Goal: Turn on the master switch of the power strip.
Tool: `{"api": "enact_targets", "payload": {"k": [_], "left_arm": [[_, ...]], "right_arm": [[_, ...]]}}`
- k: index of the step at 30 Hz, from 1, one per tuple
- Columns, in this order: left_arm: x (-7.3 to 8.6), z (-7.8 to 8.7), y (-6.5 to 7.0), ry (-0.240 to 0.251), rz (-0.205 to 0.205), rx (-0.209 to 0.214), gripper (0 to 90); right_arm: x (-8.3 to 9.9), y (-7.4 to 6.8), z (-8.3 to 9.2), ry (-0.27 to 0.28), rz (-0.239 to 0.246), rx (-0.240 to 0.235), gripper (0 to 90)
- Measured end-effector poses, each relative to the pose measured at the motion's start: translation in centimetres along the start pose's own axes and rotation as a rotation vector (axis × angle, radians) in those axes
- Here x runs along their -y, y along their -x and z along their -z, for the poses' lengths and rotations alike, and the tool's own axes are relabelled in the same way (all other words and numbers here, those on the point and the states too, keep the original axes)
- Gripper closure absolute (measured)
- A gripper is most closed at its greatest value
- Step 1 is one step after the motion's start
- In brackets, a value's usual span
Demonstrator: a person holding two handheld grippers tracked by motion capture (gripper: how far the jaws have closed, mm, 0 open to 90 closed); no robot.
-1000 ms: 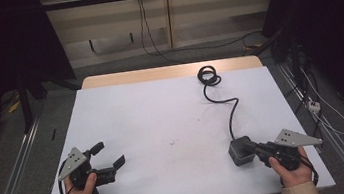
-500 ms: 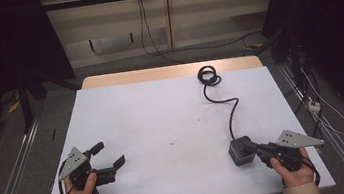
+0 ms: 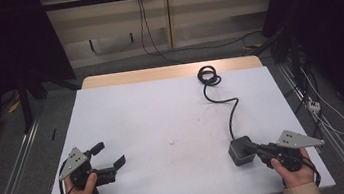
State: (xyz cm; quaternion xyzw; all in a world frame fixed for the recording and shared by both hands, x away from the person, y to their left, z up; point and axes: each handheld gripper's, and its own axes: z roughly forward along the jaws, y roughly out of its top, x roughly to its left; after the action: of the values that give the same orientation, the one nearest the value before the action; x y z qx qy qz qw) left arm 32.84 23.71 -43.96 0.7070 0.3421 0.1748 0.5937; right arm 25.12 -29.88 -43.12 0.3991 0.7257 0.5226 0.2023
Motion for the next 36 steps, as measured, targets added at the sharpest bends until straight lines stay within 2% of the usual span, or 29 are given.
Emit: {"api": "enact_targets", "payload": {"k": [36], "left_arm": [[0.02, 0.01, -0.01, -0.001, 0.002, 0.001, 3.8]], "right_arm": [[0.33, 0.05, -0.06, -0.017, 0.030, -0.013, 90.0]]}}
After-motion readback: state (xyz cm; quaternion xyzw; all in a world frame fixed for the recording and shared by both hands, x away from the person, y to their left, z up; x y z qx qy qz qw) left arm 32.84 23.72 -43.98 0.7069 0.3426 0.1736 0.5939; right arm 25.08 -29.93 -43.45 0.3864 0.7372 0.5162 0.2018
